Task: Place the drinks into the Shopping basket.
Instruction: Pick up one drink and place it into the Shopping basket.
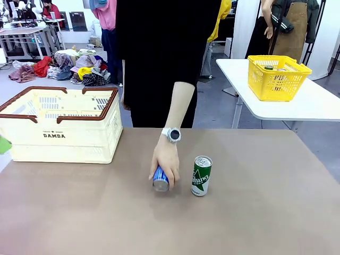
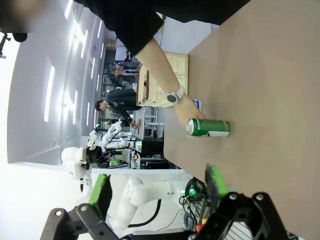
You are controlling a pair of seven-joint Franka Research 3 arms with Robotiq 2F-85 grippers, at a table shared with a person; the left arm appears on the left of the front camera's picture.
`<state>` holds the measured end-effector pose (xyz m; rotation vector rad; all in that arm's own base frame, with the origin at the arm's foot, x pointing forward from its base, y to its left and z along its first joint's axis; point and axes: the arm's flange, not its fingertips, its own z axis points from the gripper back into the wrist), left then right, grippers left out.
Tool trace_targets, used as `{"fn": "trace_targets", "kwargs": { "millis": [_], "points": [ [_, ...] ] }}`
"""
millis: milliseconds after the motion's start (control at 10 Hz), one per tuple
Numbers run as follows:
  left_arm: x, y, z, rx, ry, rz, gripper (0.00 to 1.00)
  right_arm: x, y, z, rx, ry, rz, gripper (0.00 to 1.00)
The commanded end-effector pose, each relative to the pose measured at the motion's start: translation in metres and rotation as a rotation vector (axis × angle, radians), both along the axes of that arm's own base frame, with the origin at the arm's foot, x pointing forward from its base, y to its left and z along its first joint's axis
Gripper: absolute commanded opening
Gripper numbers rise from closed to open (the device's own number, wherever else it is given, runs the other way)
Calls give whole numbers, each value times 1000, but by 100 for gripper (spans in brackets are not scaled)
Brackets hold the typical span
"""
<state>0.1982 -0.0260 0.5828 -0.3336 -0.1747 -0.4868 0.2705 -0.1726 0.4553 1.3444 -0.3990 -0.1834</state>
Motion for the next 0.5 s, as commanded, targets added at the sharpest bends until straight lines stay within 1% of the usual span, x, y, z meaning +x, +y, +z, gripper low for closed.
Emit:
{"fn": "trace_targets", "kwargs": {
  "millis": [0, 100, 400],
  "points": [
    [6, 16, -14, -94, 3, 9, 100, 1, 0, 3, 14, -21, -5, 100],
    [13, 16, -15, -99, 21, 25, 100, 1, 0, 3, 14, -21, -5, 100],
    [27, 10, -15, -92, 50, 24, 100, 1, 0, 3, 14, -21, -5, 100]
  ]
}}
